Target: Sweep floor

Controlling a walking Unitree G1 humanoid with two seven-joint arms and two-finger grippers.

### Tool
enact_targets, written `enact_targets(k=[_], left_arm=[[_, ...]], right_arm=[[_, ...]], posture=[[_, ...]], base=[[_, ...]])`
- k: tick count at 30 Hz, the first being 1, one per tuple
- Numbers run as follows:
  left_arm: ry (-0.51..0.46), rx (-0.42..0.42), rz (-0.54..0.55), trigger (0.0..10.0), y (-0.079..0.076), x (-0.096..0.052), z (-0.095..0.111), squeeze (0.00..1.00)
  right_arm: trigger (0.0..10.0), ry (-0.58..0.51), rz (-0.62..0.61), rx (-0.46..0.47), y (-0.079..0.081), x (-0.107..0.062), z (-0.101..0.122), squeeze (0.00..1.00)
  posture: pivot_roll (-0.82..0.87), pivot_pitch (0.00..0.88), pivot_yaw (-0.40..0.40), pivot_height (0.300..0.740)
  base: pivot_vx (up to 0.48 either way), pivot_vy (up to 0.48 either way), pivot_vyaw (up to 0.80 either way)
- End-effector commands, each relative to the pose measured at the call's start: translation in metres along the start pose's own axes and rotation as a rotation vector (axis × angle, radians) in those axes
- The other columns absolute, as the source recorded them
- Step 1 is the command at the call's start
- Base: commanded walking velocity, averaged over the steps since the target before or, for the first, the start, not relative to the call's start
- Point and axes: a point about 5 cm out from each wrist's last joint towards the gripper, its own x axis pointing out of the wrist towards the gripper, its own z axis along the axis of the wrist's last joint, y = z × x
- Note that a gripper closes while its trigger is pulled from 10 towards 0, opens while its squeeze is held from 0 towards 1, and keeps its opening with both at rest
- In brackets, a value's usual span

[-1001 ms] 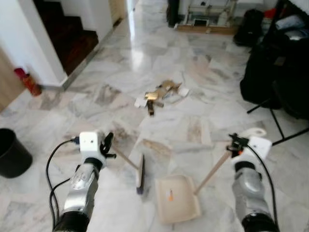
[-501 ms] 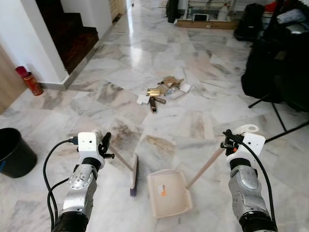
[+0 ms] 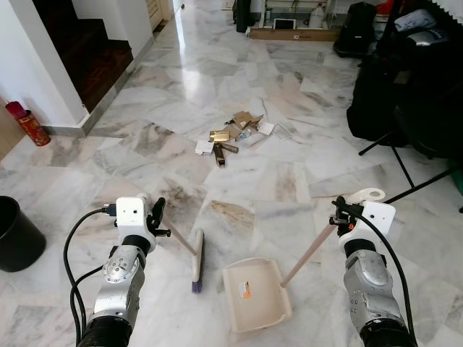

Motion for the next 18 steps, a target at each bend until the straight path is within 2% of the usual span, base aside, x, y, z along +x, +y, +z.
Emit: enact_targets(k=[1, 3, 18], left_arm=[[-0.053, 0.009, 0.009, 10.0, 0.0037, 0.0027, 0.0129, 0.0], [-0.053, 0.008, 0.01, 10.0, 0.0036, 0.0026, 0.0129, 0.0], [-0.054, 0.008, 0.02, 10.0, 0.0043, 0.0028, 0.0129, 0.0]], right_arm=[[10.0, -0.065, 0.028, -0.01, 0.0039, 0.0028, 0.0136, 0.0], [10.0, -0.067, 0.024, -0.001, 0.0036, 0.0028, 0.0138, 0.0], [10.0, -0.068, 0.031, 0.009, 0.0034, 0.0048, 0.0167, 0.0]], posture=[[0.03, 0.087, 0.038, 0.74], [0.03, 0.088, 0.037, 0.74], [0.03, 0.082, 0.031, 0.74]], base=[[0.296, 0.0, 0.62], [0.294, 0.0, 0.61], [0.298, 0.0, 0.0]])
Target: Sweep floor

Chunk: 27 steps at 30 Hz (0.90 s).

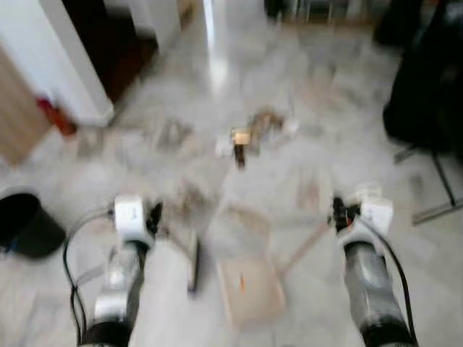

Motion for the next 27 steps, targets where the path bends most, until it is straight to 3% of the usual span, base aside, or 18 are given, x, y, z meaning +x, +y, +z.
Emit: enact_targets(k=[1, 27], left_arm=[[-0.053, 0.016, 0.02, 10.0, 0.0081, 0.0022, 0.0129, 0.0], [-0.07, 0.023, 0.025, 10.0, 0.0102, 0.0039, 0.0175, 0.0]], right_arm=[[10.0, -0.045, 0.012, 0.01, 0.0051, 0.0035, 0.0099, 0.0], [10.0, -0.059, 0.009, 0.032, 0.0052, 0.0047, 0.012, 0.0]], posture=[[0.03, 0.081, 0.031, 0.74], [0.02, 0.056, 0.037, 0.74]], base=[[0.296, 0.0, 0.0], [0.298, 0.0, 0.0]])
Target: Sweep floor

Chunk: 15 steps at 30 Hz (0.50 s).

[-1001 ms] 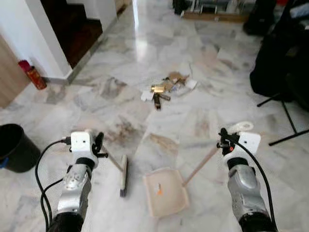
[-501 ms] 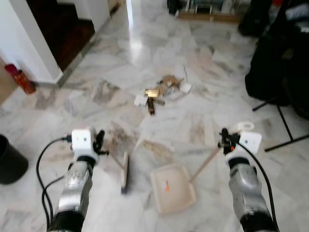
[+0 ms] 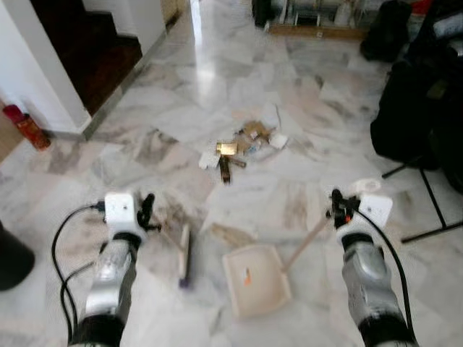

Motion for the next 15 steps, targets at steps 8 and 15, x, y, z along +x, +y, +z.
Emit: enact_targets(k=[8, 15], left_arm=[[-0.054, 0.001, -0.01, 10.0, 0.0017, 0.0025, 0.0118, 0.0], [-0.054, 0.005, -0.01, 10.0, 0.003, 0.0006, 0.0116, 0.0]], right_arm=[[10.0, -0.06, 0.015, 0.009, 0.0038, 0.0044, 0.0119, 0.0], [10.0, -0.068, 0.015, 0.014, 0.0045, 0.0031, 0.0119, 0.0]], posture=[[0.02, 0.043, 0.037, 0.74], [0.02, 0.034, 0.04, 0.74]], base=[[0.299, 0.0, 0.0], [0.298, 0.0, 0.0]])
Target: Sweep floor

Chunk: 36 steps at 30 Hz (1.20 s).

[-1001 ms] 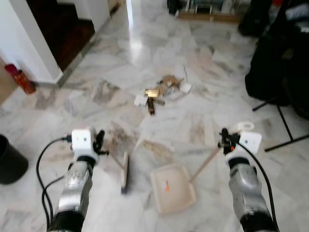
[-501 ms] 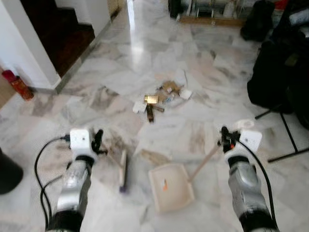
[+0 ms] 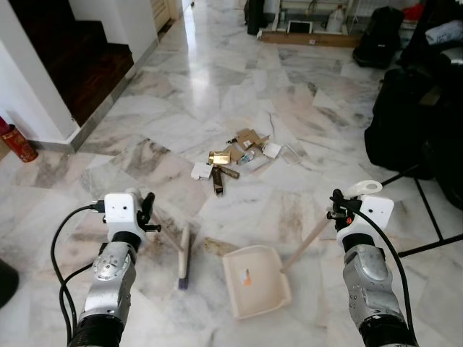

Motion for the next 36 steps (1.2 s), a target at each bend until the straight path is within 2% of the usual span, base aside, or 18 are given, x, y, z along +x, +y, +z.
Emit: enact_targets(k=[1, 36], left_arm=[[-0.053, 0.003, -0.001, 10.0, 0.0042, 0.0022, 0.012, 0.0], [-0.058, 0.002, 0.001, 10.0, 0.0048, 0.0049, 0.0161, 0.0]], right_arm=[[10.0, -0.066, 0.019, 0.011, 0.0067, 0.0048, 0.0134, 0.0], [10.0, -0.072, 0.021, 0.026, 0.0105, 0.0042, 0.0135, 0.0]], posture=[[0.02, 0.034, 0.04, 0.74], [0.03, 0.086, 0.037, 0.74]], base=[[0.296, 0.0, 0.0], [0.296, 0.0, 0.0]])
